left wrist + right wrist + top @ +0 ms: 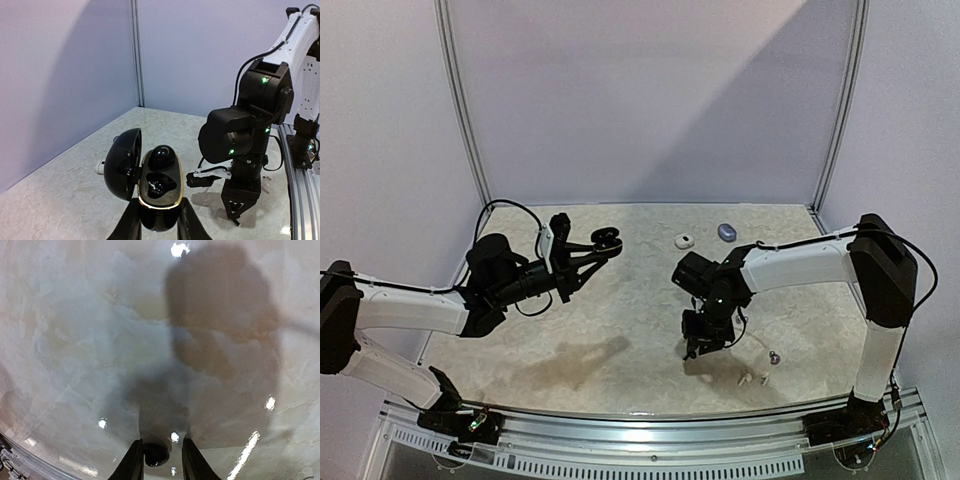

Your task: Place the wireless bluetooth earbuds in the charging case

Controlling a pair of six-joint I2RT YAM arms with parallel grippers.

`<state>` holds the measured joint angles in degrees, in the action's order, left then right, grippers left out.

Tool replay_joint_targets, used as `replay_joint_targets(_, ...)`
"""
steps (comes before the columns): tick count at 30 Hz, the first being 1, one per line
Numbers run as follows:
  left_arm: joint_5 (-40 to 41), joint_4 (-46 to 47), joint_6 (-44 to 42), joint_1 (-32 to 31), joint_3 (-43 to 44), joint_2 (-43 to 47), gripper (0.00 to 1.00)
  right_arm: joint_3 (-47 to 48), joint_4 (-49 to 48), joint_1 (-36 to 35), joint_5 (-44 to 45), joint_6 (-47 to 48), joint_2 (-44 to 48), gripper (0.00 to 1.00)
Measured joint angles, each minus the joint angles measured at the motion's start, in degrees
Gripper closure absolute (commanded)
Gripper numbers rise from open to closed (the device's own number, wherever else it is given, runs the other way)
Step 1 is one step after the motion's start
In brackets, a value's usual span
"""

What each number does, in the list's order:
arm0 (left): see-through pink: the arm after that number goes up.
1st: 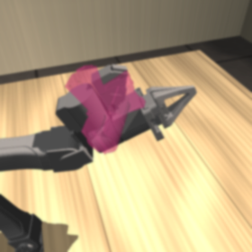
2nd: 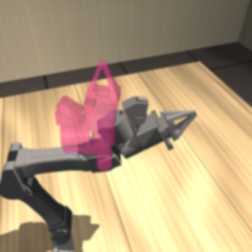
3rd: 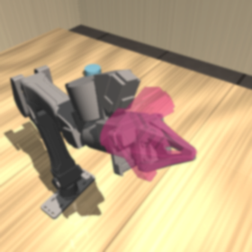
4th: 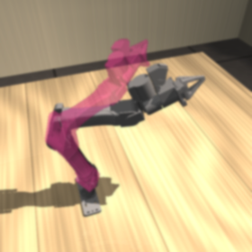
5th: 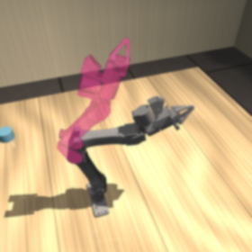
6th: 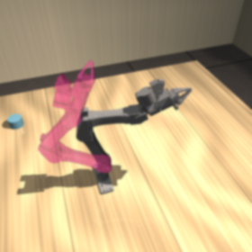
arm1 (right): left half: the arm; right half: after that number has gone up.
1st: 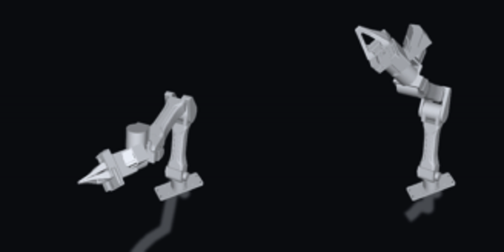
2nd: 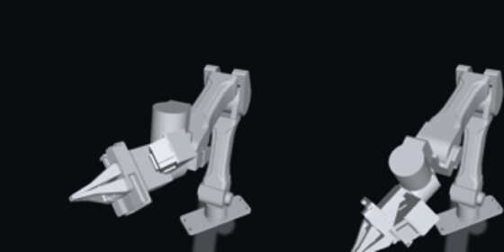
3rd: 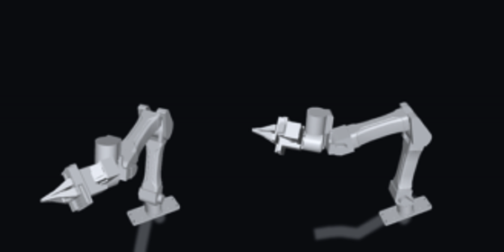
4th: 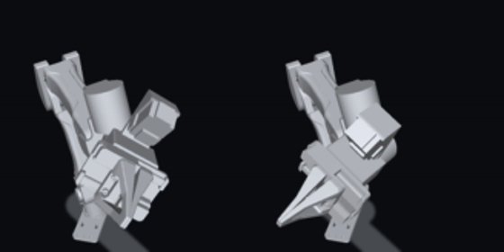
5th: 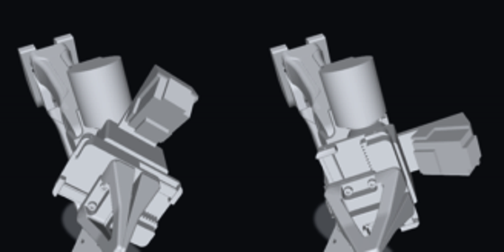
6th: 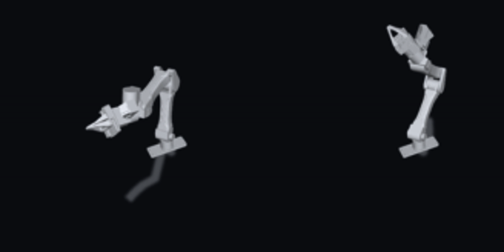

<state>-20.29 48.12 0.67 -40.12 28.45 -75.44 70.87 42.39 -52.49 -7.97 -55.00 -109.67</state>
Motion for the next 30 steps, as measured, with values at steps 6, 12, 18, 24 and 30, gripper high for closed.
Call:
replay_joint_targets(6, 0.00, 0.00, 0.00, 0.00, 0.00, 0.00, 1.00, 1.07, 2.23, 0.00, 0.76, 1.97, -0.02, 0.68)
replay_joint_targets(12, 0.00, 0.00, 0.00, 0.00, 0.00, 0.00, 1.00, 5.81, 6.84, -0.07, 3.10, 2.34, -0.17, 0.60)
replay_joint_targets(18, 0.00, 0.00, 0.00, 0.00, -0.04, 0.00, 1.00, 10.38, 11.04, -1.66, 5.95, -1.22, -0.87, 0.43)
replay_joint_targets(24, 0.00, 0.00, 0.00, 0.00, -0.31, 0.00, 1.00, 20.41, 17.18, -4.79, 9.81, 0.07, -8.85, 0.42)
replay_joint_targets(30, 0.02, 0.00, 0.00, 0.00, -0.33, 0.00, 1.00, 20.06, 21.09, -5.38, 12.04, 1.66, -12.35, 0.45)
